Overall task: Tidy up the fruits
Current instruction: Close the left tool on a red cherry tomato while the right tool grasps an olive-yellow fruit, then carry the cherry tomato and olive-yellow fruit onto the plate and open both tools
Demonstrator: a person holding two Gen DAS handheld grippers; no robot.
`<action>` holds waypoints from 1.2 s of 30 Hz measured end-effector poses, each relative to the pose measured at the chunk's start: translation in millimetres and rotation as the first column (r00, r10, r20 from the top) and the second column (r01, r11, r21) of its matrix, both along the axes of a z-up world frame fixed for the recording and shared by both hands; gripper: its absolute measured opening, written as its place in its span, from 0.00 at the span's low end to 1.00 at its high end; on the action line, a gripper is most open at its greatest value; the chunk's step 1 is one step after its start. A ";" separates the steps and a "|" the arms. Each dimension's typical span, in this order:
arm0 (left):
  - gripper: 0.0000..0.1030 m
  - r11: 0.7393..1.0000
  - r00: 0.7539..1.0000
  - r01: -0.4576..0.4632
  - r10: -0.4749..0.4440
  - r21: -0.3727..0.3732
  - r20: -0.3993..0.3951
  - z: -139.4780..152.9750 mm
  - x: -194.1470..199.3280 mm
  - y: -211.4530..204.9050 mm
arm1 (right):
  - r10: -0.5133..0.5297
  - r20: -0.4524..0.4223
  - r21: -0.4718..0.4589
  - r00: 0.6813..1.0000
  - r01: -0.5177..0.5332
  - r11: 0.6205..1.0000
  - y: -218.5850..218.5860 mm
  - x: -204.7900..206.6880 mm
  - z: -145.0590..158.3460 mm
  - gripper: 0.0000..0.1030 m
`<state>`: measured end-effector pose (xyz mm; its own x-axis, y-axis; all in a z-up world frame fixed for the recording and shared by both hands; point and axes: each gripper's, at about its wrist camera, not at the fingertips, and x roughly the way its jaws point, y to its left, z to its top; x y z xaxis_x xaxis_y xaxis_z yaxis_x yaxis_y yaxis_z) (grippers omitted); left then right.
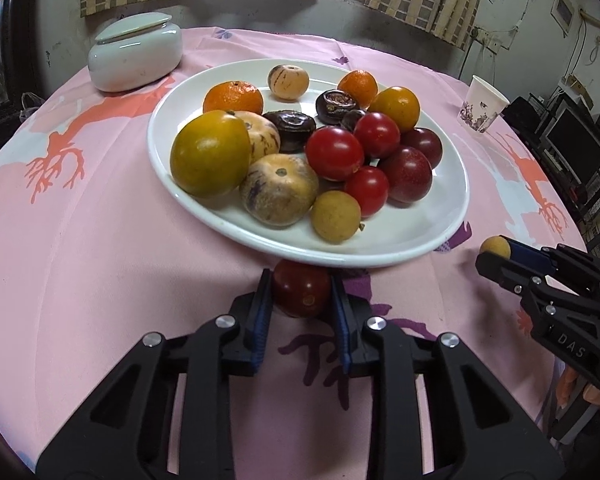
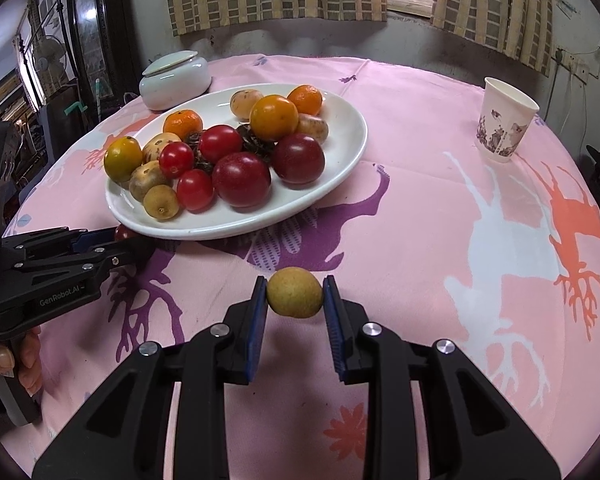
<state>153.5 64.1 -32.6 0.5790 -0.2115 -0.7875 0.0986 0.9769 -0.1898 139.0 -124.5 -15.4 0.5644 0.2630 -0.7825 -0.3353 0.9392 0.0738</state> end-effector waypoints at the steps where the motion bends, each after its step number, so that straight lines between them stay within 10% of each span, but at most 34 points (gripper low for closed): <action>1: 0.26 1.000 1.000 -0.001 0.001 -0.010 -0.004 1.3 -2.0 1.5 | 0.000 0.003 0.005 1.000 0.000 1.000 -0.8 -0.2 0.8 0.27; 11: 0.26 0.994 0.992 0.100 -0.104 0.044 0.073 35.0 -34.5 -12.9 | 0.039 0.042 0.049 0.998 -0.041 0.998 8.1 -3.2 20.7 0.27; 23: 0.28 1.000 0.992 -0.016 0.017 -0.007 0.122 68.9 51.8 4.9 | 0.001 -0.006 0.303 1.000 0.001 0.953 42.0 79.9 50.8 0.29; 28: 0.71 0.993 0.980 -0.117 0.118 -0.012 0.161 74.3 57.7 18.5 | -0.078 -0.035 0.453 0.996 0.086 0.888 27.2 91.1 54.5 0.77; 36: 0.85 0.983 0.981 -0.120 0.096 0.136 0.167 76.0 21.2 8.9 | -0.045 0.035 0.313 0.998 0.031 0.949 16.8 48.9 64.1 0.80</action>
<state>174.7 73.0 43.4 0.7121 -0.0312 -0.7014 0.0085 0.9993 -0.0357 187.9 -107.7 48.7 0.6084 0.4680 -0.6410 -0.3087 0.8836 0.3522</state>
